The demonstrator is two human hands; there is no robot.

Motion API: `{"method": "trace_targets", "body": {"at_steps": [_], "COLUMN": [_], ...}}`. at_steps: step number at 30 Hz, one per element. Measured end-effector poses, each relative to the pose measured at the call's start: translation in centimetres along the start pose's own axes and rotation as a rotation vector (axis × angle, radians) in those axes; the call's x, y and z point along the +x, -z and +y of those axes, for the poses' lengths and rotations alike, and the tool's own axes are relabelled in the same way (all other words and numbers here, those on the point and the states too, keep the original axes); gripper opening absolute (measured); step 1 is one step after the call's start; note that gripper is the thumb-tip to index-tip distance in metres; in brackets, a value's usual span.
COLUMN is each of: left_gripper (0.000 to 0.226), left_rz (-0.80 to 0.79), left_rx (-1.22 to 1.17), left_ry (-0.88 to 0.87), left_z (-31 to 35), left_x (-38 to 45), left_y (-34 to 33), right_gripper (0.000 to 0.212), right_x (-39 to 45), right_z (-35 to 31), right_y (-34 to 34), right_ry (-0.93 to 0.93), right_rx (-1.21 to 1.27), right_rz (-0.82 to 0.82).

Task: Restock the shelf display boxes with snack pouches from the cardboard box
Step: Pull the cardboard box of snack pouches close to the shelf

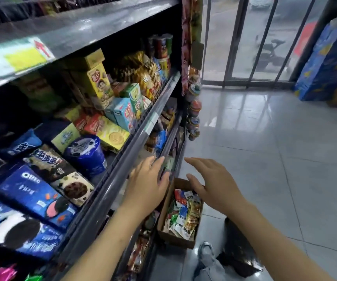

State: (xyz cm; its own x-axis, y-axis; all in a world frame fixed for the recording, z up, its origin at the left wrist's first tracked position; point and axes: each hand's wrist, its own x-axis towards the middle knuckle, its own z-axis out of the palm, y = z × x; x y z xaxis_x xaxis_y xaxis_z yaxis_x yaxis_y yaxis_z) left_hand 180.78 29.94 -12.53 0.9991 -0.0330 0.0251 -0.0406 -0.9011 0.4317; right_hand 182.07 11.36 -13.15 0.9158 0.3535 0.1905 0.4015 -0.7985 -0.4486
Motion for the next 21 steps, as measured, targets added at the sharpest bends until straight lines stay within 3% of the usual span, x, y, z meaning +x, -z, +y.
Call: {"method": "trace_targets", "body": {"at_steps": [14,21], "left_gripper": [0.051,0.05], "left_rz": [0.073,0.109], "left_rx": [-0.143,-0.126], "left_ry": [0.434,0.463], "left_z": [-2.1,-4.3], "left_x": [12.0,12.0], "left_y": [-3.6,-6.4], "right_gripper": [0.043,0.042], "right_x": [19.7,21.2], "right_z": [8.3,8.2], "right_y": [-4.4,-8.6], "right_ry": [0.338,0.486], "right_rx": [-0.019,-0.015], "right_rz": [-0.34,-0.352]}}
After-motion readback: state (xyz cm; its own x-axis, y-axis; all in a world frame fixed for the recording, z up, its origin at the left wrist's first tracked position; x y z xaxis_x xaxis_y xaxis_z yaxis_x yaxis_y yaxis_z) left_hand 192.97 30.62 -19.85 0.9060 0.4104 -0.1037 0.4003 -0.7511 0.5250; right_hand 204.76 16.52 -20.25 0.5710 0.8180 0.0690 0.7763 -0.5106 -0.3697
